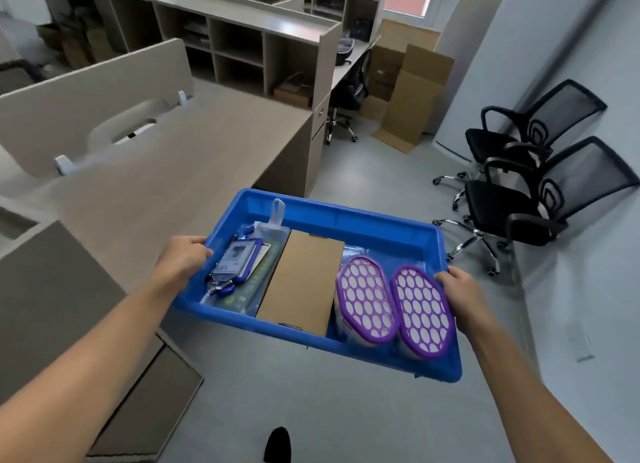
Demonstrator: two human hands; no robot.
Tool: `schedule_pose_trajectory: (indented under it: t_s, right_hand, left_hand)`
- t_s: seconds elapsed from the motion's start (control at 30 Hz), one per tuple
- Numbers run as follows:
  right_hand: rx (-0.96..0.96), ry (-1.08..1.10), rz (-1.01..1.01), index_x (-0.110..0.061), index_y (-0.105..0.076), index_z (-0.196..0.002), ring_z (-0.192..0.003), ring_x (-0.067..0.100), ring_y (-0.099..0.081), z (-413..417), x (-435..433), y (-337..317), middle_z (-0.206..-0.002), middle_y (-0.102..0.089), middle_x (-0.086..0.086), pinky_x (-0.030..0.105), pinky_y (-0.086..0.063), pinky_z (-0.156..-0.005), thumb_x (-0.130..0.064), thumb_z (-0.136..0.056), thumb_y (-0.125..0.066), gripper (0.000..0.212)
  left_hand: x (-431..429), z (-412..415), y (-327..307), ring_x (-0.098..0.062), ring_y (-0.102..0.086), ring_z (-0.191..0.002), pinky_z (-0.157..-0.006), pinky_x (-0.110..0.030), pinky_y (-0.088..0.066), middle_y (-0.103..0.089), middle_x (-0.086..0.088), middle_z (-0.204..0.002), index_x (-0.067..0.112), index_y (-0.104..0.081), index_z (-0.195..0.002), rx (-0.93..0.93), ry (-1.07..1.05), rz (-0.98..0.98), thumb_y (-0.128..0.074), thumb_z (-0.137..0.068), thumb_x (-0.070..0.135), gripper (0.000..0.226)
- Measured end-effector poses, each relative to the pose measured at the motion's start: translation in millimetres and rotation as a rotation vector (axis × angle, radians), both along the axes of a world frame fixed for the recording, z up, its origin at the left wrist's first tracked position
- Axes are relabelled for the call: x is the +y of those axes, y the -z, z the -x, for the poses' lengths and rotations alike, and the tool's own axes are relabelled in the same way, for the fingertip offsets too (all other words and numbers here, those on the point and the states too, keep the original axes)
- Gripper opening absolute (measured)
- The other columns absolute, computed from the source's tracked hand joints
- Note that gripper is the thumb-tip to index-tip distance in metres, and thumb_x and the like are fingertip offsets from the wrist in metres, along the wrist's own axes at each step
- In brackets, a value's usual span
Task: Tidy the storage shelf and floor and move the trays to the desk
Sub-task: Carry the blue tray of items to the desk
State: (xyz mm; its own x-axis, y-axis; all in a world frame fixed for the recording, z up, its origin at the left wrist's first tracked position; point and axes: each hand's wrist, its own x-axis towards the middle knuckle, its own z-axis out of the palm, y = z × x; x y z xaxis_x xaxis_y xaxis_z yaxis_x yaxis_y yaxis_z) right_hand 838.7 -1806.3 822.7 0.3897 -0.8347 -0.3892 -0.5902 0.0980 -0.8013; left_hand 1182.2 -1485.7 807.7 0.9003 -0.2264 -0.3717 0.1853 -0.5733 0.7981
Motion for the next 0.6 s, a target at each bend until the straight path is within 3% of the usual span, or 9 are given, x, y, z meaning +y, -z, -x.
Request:
schedule_pose_trajectory:
  t_s: [0.1, 0.37, 0.6]
  right_hand:
    - [0.001, 0.021, 0.016, -0.005, -0.056, -0.095, -0.062, 0.028, -0.07, -61.8, -63.5, -4.1, -0.077, -0.07, 0.019, 0.033, -0.051, -0.054, -0.024, -0.097, -0.053, 0.02]
    - [0.004, -0.052, 0.075, -0.008, -0.059, -0.089, -0.056, 0.026, -0.065, -253.6, -250.7, 12.0, -0.069, -0.068, 0.013, 0.034, -0.049, -0.055, -0.023, -0.096, -0.052, 0.017]
    - [0.049, -0.281, 0.023, -0.017, -0.058, -0.103, -0.073, 0.03, -0.076, -462.3, -390.9, 0.8, -0.087, -0.074, 0.011, 0.041, -0.061, -0.069, -0.035, -0.099, -0.052, 0.02]
  left_hand:
    - [-69.8, -63.4, -2.6, -0.024, -0.059, -0.099, -0.095, -0.038, -0.047, -0.064, 0.0, -0.1, 0.018, -0.067, -0.124, 0.021, 0.009, 0.021, -0.063, -0.085, 0.009, 0.04]
    - [-224.1, -218.7, 34.0, -0.025, -0.063, -0.101, -0.095, -0.046, -0.052, -0.069, 0.003, -0.113, 0.027, -0.068, -0.119, 0.065, -0.125, 0.043, -0.063, -0.081, 0.014, 0.041]
    - [-304.9, -337.1, 40.0, -0.028, -0.066, -0.094, -0.091, -0.049, -0.054, -0.07, 0.0, -0.108, 0.027, -0.069, -0.117, 0.107, -0.376, 0.056, -0.063, -0.08, 0.015, 0.039]
